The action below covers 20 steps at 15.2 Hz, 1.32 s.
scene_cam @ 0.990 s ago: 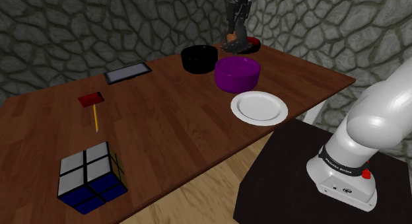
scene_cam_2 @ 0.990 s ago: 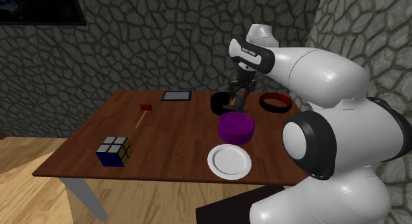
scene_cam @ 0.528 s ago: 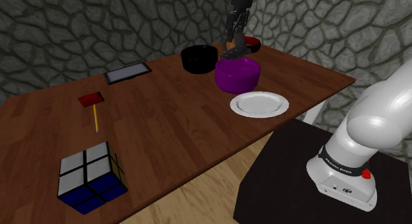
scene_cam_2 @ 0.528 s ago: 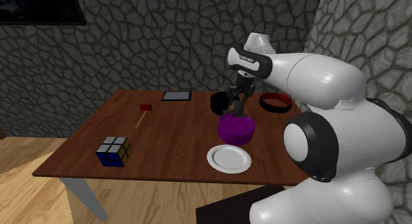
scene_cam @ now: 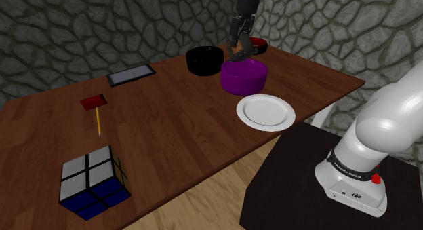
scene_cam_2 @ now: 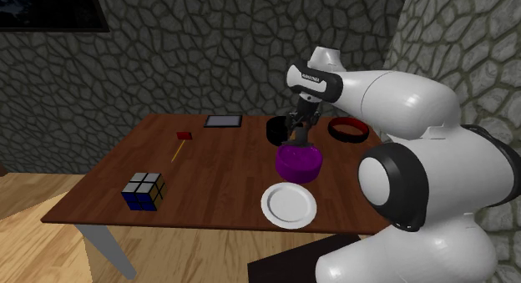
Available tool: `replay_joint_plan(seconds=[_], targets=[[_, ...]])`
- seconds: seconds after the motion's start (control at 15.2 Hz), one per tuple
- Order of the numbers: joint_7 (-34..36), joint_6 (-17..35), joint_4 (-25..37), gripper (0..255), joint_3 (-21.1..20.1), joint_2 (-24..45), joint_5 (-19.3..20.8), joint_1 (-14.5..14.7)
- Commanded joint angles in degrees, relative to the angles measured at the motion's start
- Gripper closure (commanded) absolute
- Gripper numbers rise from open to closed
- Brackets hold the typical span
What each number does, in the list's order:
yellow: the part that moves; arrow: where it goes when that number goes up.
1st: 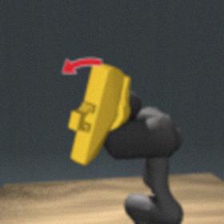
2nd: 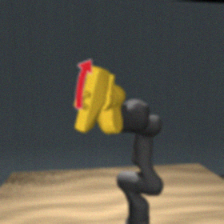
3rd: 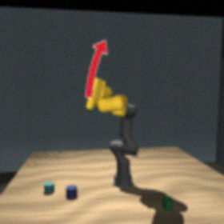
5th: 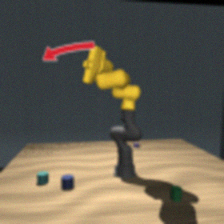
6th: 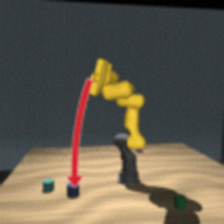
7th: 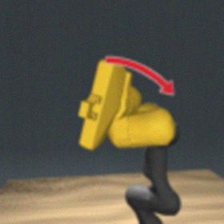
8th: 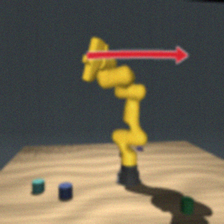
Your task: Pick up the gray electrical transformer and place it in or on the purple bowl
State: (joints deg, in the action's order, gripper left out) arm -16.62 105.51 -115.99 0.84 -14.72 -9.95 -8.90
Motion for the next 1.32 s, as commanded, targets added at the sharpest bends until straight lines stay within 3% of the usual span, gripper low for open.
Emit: replay_joint_plan(seconds=[0.0, 0.07, 0.13, 0.46, 0.73, 1.25], targets=[[0.0, 0.1, -0.6, 255, 0.0, 0.3, 1.7, -0.4], [0.0, 0.1, -0.6, 255, -0.1, 0.3, 1.7, -0.5], [-0.2, 0.0, -0.4, 0, 0.1, 0.5, 1.7, -0.6], [0.0, 0.1, -0.6, 0, -0.1, 0.3, 1.7, -0.5], [0.1, -7.2, 6.7, 0, 0.5, 0.3, 2.0, -0.9], [0.1, -7.2, 6.7, 0, 0.5, 0.3, 2.0, -0.9]])
